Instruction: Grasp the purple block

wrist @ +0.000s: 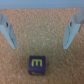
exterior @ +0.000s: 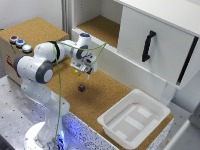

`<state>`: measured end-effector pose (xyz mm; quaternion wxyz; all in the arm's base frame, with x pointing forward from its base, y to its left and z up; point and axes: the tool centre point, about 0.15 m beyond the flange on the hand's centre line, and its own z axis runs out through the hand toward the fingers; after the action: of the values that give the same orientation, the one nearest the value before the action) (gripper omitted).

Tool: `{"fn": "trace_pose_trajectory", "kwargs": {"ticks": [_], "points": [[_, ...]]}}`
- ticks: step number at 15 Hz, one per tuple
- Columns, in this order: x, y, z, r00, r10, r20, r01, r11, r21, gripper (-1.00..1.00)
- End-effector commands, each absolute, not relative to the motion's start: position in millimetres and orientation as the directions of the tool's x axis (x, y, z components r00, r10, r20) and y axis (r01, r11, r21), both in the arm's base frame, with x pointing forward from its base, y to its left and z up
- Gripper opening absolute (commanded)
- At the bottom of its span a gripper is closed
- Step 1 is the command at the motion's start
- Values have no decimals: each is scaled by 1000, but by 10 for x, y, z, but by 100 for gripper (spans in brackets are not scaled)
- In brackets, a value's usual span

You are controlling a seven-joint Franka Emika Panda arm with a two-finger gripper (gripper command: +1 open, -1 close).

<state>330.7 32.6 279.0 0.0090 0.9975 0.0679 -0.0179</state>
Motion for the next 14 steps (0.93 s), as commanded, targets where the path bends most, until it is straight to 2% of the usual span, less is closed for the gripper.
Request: {"fn": "trace_pose_trajectory", "kwargs": {"ticks": [1, 10, 14], "points": [[2883, 122, 2637, 990, 137, 40, 140, -985, -100, 100], [2899, 352, 2397, 986, 168, 19, 169, -981, -91, 100], [3035, 453, 2248, 986, 165, 16, 166, -985, -50, 100]]}}
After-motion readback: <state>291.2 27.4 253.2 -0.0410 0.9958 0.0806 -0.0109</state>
